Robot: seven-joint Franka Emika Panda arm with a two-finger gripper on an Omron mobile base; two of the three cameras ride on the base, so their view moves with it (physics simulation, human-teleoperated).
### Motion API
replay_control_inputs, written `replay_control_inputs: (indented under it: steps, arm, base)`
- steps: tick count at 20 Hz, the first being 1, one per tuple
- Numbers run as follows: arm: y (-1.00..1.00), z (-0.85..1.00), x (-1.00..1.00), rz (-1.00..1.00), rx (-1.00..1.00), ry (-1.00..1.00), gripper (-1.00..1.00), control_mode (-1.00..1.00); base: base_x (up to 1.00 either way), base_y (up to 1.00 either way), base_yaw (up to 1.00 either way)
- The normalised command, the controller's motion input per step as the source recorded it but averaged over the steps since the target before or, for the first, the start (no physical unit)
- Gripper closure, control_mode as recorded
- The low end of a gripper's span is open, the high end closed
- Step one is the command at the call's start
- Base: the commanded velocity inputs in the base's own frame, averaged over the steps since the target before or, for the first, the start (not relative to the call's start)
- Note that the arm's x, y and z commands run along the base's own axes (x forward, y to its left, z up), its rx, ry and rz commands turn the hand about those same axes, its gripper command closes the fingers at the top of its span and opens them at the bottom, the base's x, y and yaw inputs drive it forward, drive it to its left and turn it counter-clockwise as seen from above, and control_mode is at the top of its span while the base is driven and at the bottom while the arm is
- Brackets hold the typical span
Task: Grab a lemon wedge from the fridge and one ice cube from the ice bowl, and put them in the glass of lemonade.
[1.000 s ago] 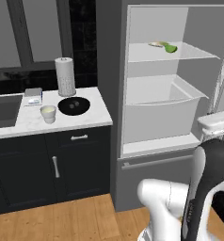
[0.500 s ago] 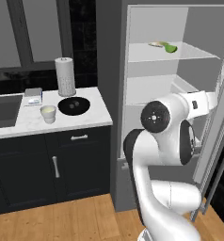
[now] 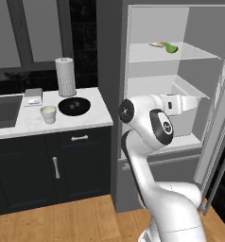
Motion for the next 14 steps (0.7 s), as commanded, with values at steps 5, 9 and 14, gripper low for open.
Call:
replay_control_inputs:
  steps: [5, 9, 14]
  arm:
    - [-0.15, -0.13, 0.33, -0.37, 0.14, -0.09, -1.0, -1.0]
    - [-0.37, -0.29, 0.42, -0.41, 0.19, -0.08, -1.0, -1.0]
    - [-0.4, -0.04, 0.16, -0.18, 0.08, -0.08, -1.0, -1.0]
  base:
    - [0.0, 0.0, 0.0]
    - [0.0, 0.0, 0.0]
    - [0.0, 0.0, 0.0]
